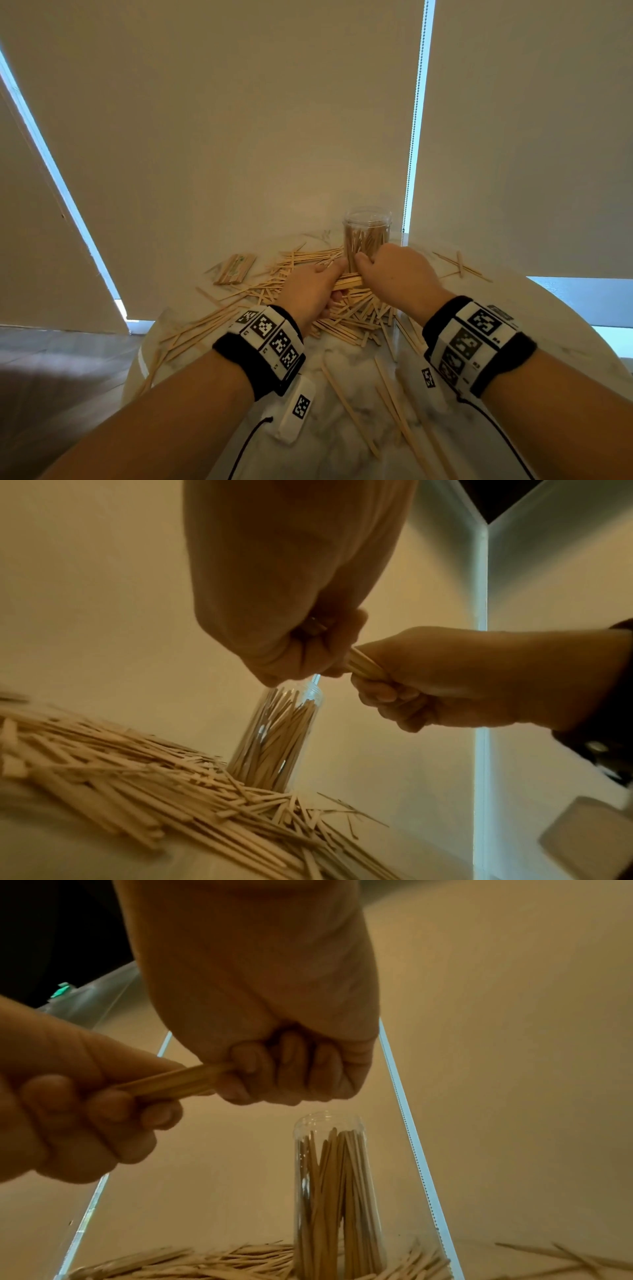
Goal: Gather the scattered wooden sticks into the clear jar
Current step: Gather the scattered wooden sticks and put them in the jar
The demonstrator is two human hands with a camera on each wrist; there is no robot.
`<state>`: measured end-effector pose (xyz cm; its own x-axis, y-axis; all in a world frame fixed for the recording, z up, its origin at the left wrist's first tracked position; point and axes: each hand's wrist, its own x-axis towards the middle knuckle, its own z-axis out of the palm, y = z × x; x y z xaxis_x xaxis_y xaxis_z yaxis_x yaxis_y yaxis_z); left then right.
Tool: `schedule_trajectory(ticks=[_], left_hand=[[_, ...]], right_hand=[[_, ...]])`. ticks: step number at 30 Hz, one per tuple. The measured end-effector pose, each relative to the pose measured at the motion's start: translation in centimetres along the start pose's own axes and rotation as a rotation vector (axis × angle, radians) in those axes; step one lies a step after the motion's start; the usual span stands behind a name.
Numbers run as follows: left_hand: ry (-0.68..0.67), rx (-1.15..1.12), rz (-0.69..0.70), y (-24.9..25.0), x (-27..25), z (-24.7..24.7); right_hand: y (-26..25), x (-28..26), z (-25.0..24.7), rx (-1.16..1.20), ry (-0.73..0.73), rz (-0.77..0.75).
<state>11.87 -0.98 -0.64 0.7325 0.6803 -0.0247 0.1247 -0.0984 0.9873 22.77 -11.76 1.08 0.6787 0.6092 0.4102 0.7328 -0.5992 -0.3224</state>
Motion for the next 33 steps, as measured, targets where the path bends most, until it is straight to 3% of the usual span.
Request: schedule_trajectory(ticks=[4, 8, 11, 16, 19, 25, 27, 33], left_hand=[[0.047, -0.020, 0.000, 0.1, 1.6, 0.1], [-0.003, -0.097, 0.010, 1.8, 3.8, 1.0], [-0.046, -0.179, -0.061, 3.1, 6.3, 1.5], [-0.120, 0.168, -0.012, 2.3, 11.2, 2.2], [-0.191, 0.230, 0.066, 2.0, 13.9, 2.9], [-0.227, 0.240, 0.176, 0.9, 18.2, 4.3], [-0.220, 0.252, 0.198, 0.3, 19.3, 4.5], [-0.246, 0.278, 0.275, -0.1, 20.3, 4.4]], right_hand=[[0.5, 0.9, -0.3, -0.001, 0.010, -0.050], [1.4, 3.5, -2.5, 0.014, 0.146, -0.105], [3.1, 7.0, -5.0, -0.053, 0.284, -0.046], [5.5, 13.3, -6.0, -0.246, 0.342, -0.041], [5.6, 16.2, -4.6, -0.375, 0.234, -0.113], [2.8, 18.8, -1.4, -0.371, -0.294, -0.282], [2.3, 18.8, -0.6, -0.469, -0.349, -0.344], [1.4, 19.0, -0.8, -0.716, -0.335, -0.446]])
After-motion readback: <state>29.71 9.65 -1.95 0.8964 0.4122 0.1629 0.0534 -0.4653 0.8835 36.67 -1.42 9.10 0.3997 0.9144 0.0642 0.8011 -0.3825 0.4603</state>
